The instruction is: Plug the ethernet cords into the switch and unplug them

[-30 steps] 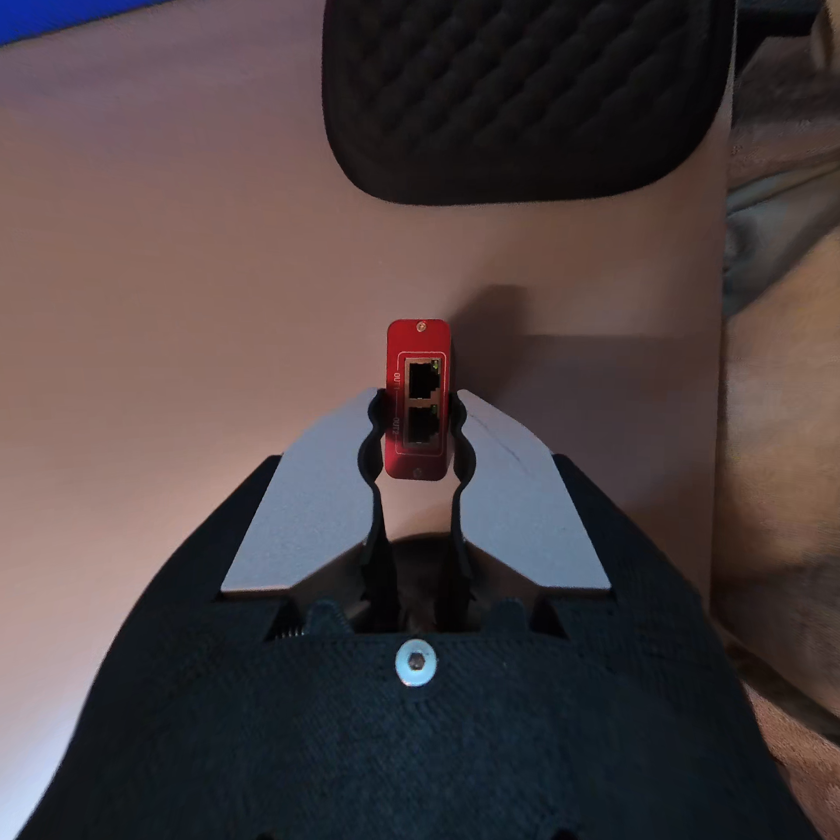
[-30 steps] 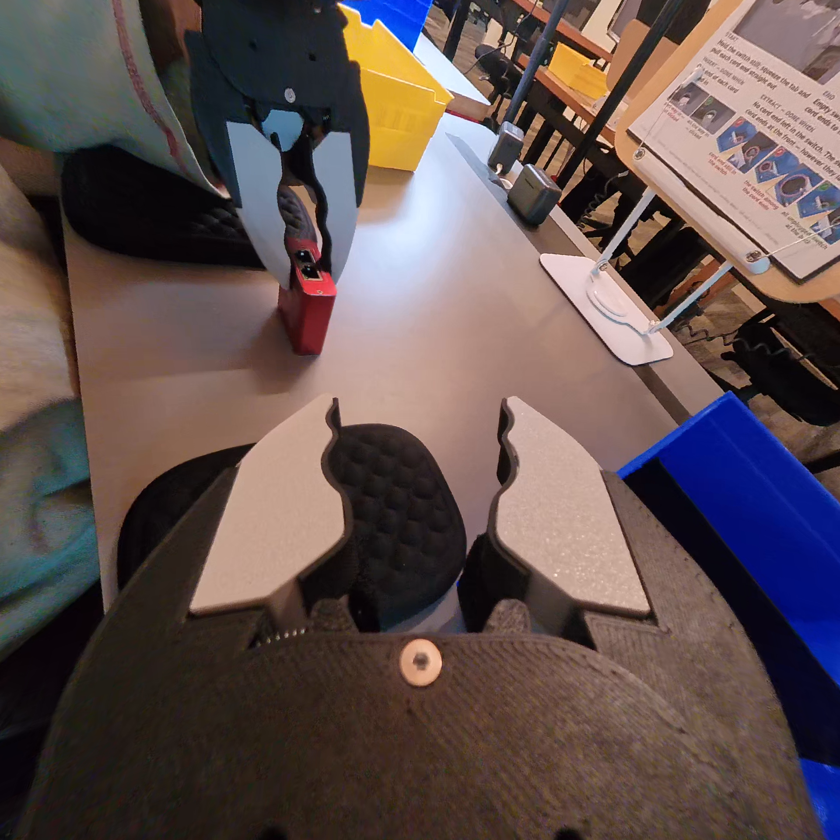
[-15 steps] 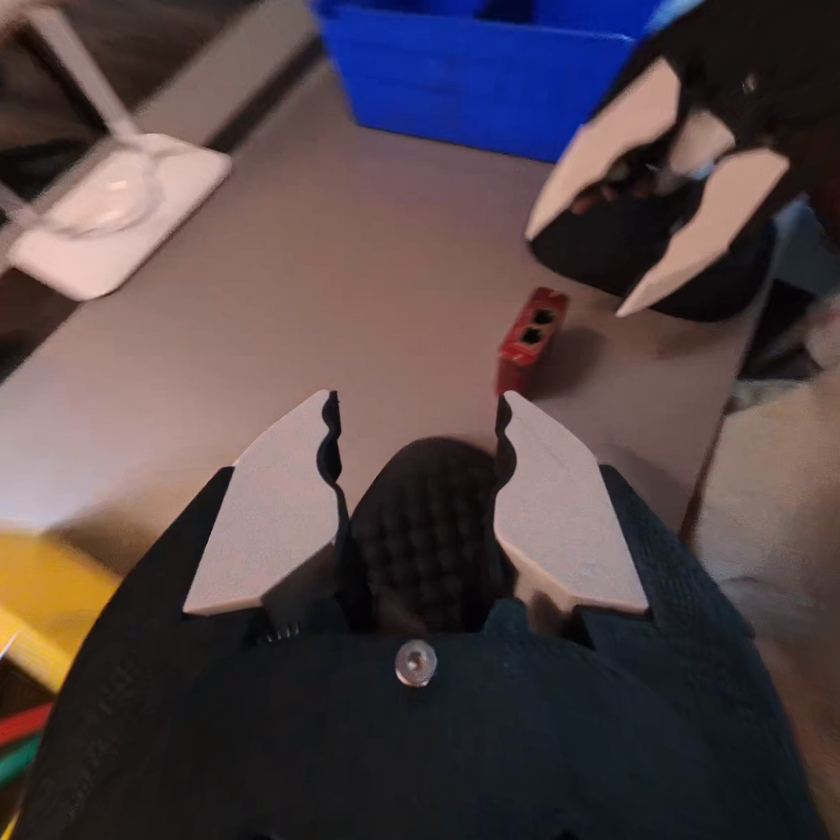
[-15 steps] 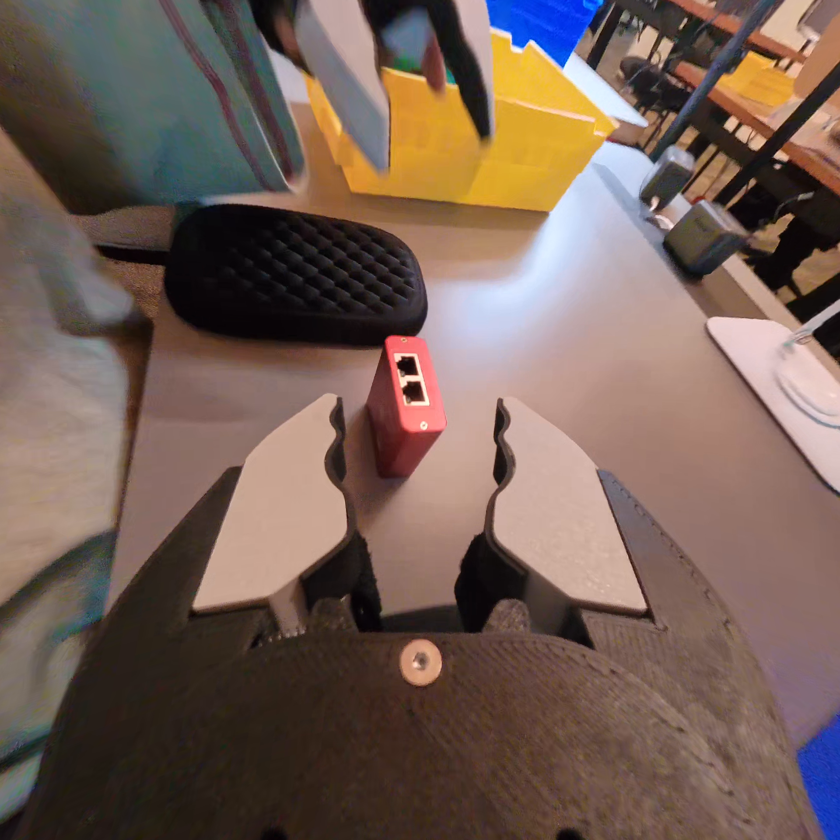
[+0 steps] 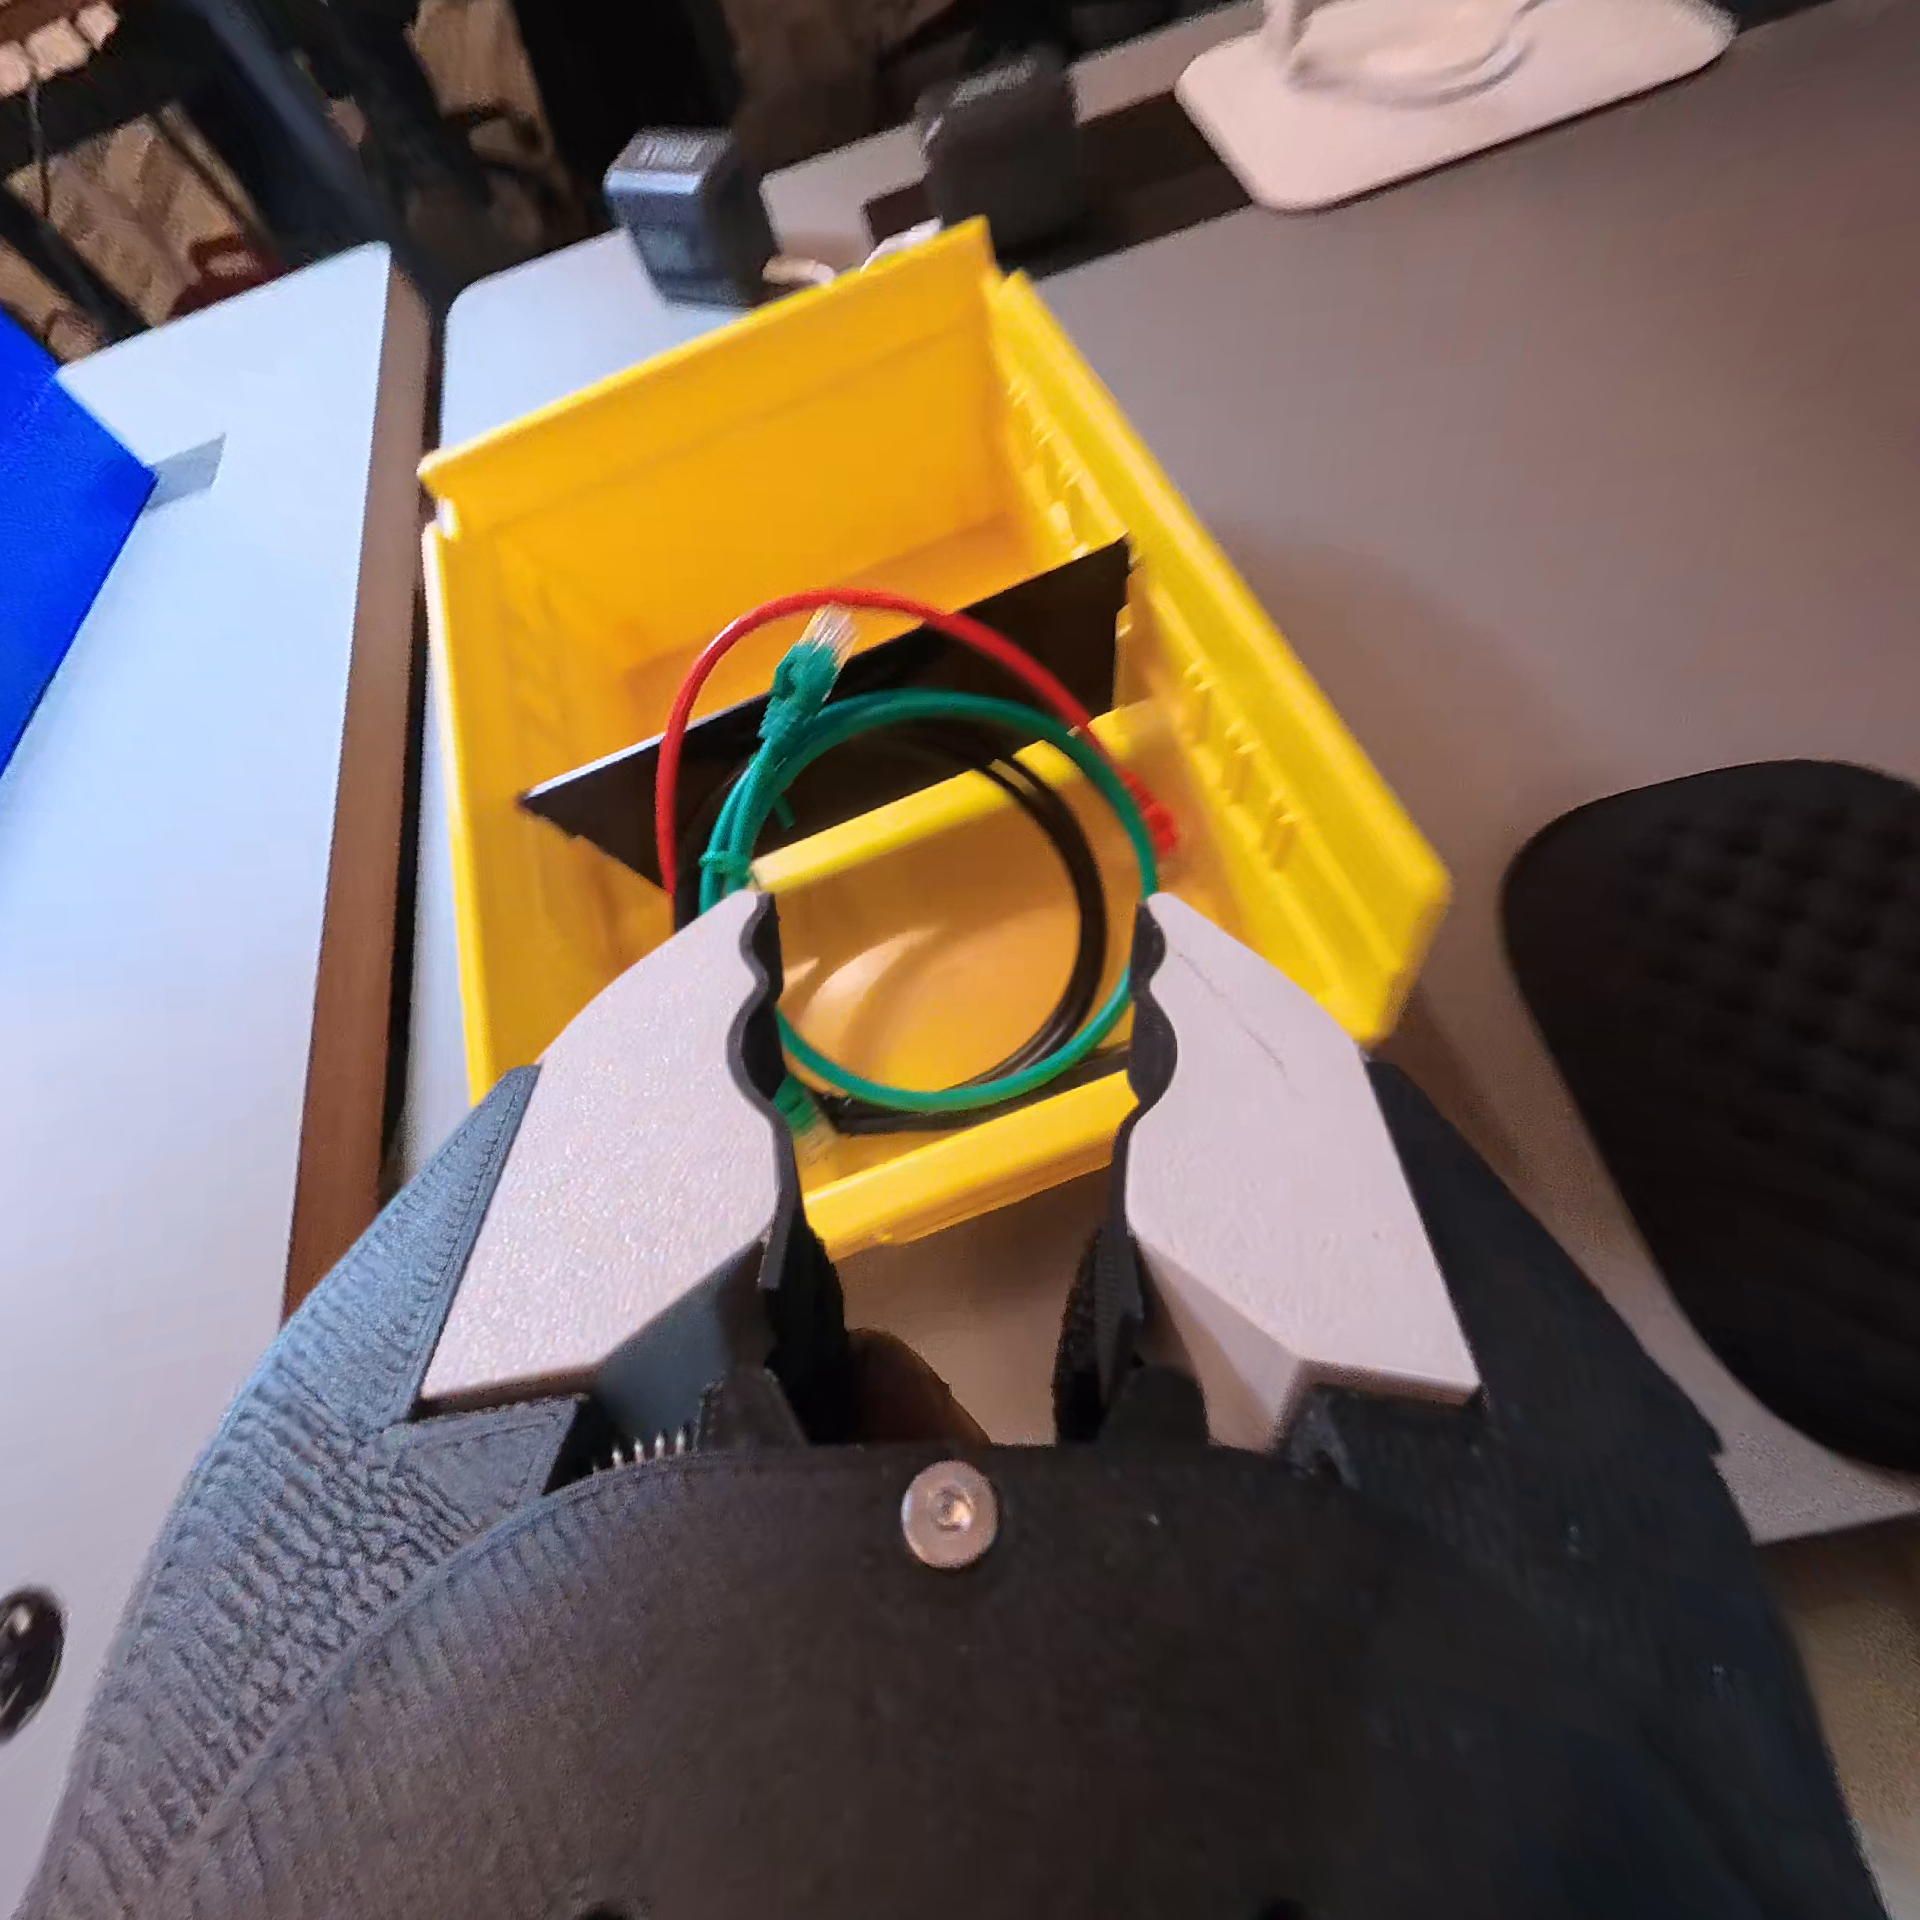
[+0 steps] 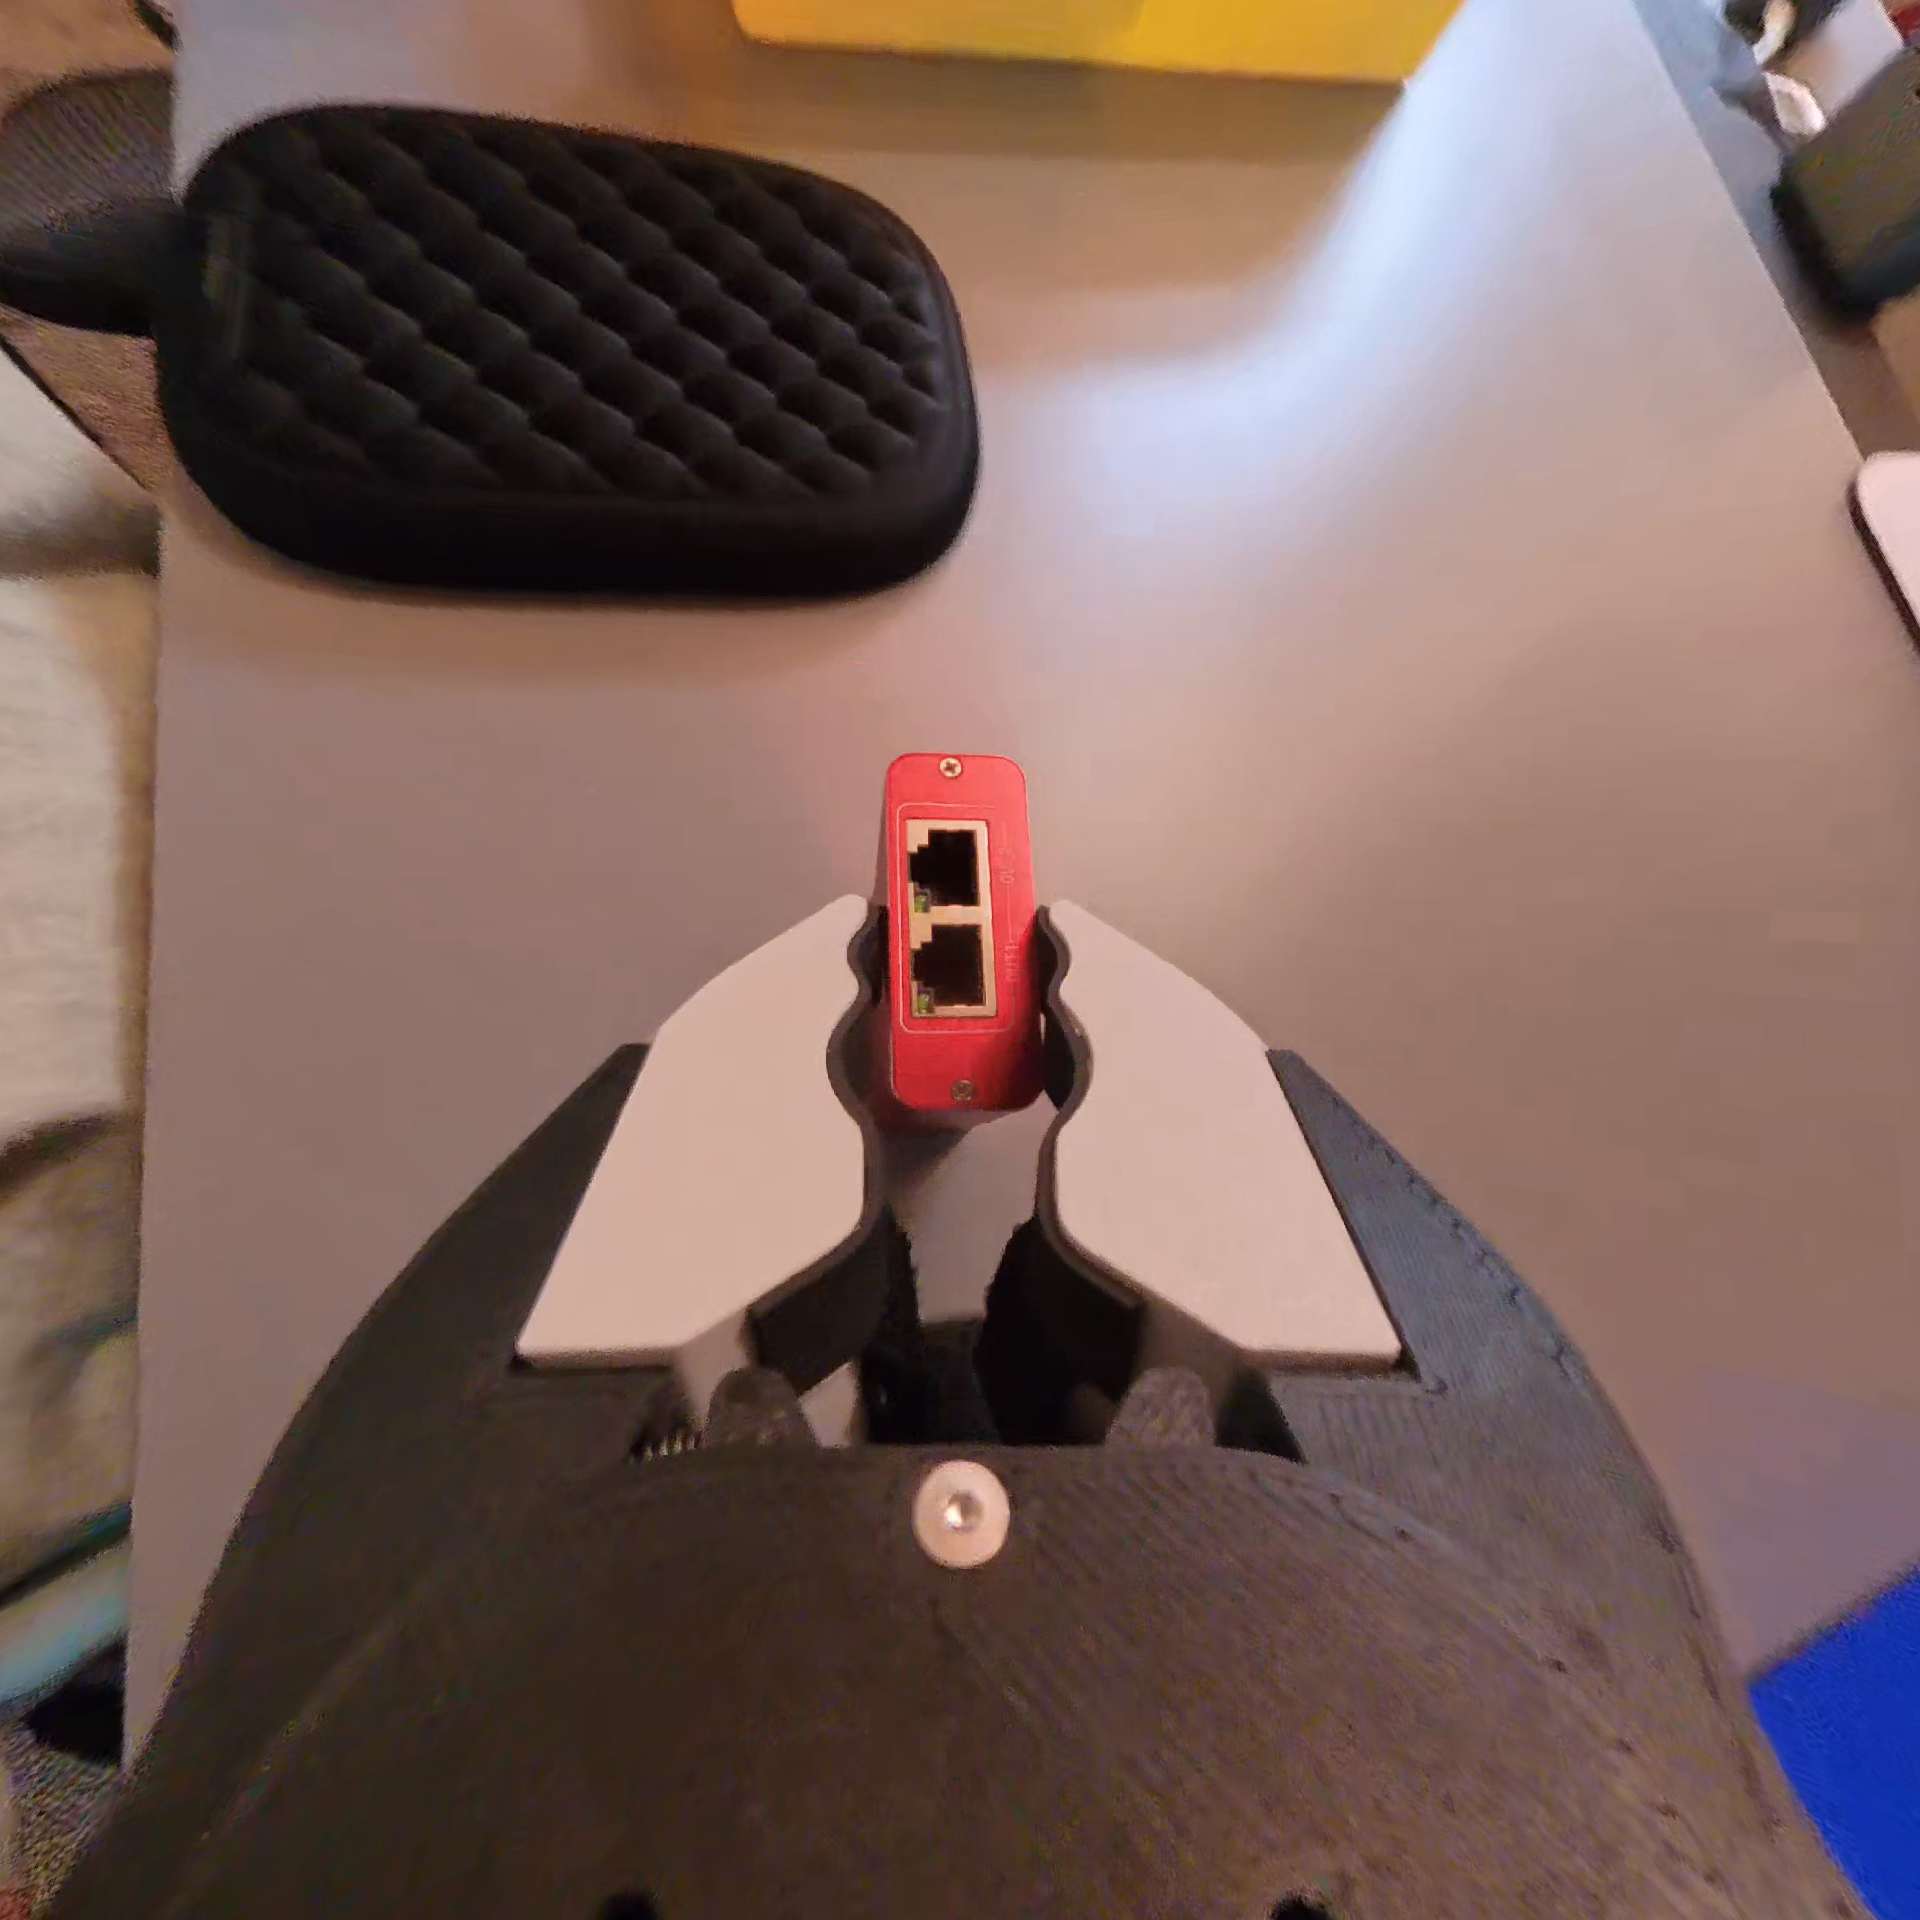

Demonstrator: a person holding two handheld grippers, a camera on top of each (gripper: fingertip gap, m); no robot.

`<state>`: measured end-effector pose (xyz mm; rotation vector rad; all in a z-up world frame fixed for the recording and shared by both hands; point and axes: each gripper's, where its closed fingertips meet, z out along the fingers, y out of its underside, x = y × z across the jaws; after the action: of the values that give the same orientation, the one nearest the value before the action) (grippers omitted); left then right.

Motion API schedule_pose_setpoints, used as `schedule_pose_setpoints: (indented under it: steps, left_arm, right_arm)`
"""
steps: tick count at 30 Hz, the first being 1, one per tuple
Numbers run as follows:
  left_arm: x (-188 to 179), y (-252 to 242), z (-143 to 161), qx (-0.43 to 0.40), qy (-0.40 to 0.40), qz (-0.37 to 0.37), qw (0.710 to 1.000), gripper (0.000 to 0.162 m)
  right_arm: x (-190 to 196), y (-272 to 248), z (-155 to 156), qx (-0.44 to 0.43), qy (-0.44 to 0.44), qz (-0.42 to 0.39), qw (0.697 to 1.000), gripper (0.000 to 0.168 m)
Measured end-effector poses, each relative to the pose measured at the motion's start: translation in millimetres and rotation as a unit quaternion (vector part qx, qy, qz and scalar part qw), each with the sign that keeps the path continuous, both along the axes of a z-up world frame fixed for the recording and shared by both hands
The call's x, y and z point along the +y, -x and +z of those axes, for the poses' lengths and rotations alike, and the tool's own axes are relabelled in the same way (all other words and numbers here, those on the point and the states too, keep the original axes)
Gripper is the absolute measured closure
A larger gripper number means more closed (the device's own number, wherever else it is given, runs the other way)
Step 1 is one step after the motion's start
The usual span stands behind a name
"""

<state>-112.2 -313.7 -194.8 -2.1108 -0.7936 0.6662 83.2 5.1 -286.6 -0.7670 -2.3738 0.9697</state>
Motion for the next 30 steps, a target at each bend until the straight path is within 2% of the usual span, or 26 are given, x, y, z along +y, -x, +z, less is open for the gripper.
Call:
schedule_pose_setpoints:
  steps: [5, 7, 10, 14, 17, 20, 27, 30]
  left_arm:
    - [-10.2, 19.2, -23.1, -0.019, 0.008, 0.031, 0.999, 0.1]
    - [-14.7, 29.3, -30.5, -0.016, 0.024, 0.049, 0.998, 0.101]
    - [-20.2, 41.6, -39.6, -0.013, 0.049, 0.067, 0.996, 0.102]
    - [-23.7, 57.8, -48.2, -0.017, 0.057, 0.081, 0.995, 0.104]
    - [-24.2, 62.8, -55.3, -0.027, 0.066, 0.083, 0.994, 0.105]
    - [-18.7, 61.3, -58.5, -0.028, 0.07, 0.07, 0.995, 0.105]
    - [-13.2, 61.9, -58.1, -0.029, 0.046, 0.063, 0.997, 0.106]
    - [-12.2, 61.2, -57.5, -0.027, 0.042, 0.063, 0.997, 0.106]
  right_arm:
    - [36.3, -4.8, -0.9, -0.021, 0.002, -0.109, 0.994, 0.141]
    - [52.3, -4.5, -0.5, -0.033, 0.013, -0.192, 0.981, 0.141]
    - [55.5, -3.7, -0.1, -0.036, 0.015, -0.263, 0.964, 0.141]
    - [47.9, 1.0, -2.1, -0.027, -0.04, -0.283, 0.958, 0.141]
    - [44.5, -0.1, -4.0, -0.053, -0.019, -0.298, 0.953, 0.142]
    - [35.0, -8.9, -8.4, -0.107, 0.01, -0.285, 0.952, 0.129]
    - [36.1, -17.1, -2.8, -0.128, 0.014, -0.257, 0.958, 0.136]
    - [39.5, -15.6, -1.8, -0.144, 0.023, -0.273, 0.951, 0.137]
